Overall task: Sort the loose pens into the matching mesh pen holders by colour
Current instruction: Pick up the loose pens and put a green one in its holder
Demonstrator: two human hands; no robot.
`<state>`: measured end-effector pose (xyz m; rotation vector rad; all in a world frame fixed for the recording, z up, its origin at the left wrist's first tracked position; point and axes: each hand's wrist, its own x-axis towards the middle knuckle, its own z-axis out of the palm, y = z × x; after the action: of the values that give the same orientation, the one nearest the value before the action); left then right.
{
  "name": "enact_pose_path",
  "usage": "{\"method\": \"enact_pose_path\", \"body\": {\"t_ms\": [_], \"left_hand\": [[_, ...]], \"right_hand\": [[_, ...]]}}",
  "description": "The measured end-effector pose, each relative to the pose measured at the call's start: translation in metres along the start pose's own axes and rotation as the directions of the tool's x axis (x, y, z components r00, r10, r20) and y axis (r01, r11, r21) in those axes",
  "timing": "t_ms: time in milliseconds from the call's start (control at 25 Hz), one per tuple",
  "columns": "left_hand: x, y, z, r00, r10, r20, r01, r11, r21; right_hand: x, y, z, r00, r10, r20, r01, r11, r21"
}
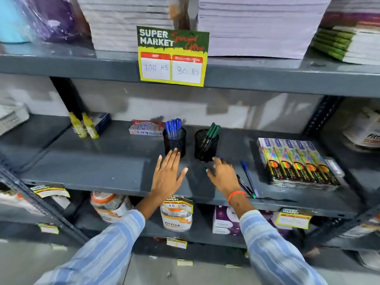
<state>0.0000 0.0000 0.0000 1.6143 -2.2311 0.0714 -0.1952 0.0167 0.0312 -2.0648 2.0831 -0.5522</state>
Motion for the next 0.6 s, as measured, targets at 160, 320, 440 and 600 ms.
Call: {"method": "enact_pose_path", "body": {"t_ms": [160, 320, 440, 600], "left_hand": [[-0.005, -0.032, 0.018, 0.982, -0.058, 0.182, 0.068, 0.996, -0.052], [-0.004, -0.040, 0.026, 0.972, -0.053, 0.230, 0.070, 0.995, -0.065], [-0.005, -0.040, 0.030, 0.978, -0.051, 0.202, 0.061, 0.997, -0.043], [-0.004, -0.040, 0.031, 0.983, -0.069, 0.171, 0.073, 0.997, -0.016]], "right_hand": [[0.015, -0.006, 0.006, 0.978, 0.111, 0.175, -0.100, 0.992, -0.072], [0.021, -0.010, 0.010, 0.976, 0.130, 0.177, -0.132, 0.991, 0.003], [0.026, -0.017, -0.005, 0.990, 0.142, 0.018, -0.143, 0.969, 0.201], [0.037, -0.027, -0.041, 0.961, 0.125, -0.246, -0.015, 0.913, 0.407]]}}
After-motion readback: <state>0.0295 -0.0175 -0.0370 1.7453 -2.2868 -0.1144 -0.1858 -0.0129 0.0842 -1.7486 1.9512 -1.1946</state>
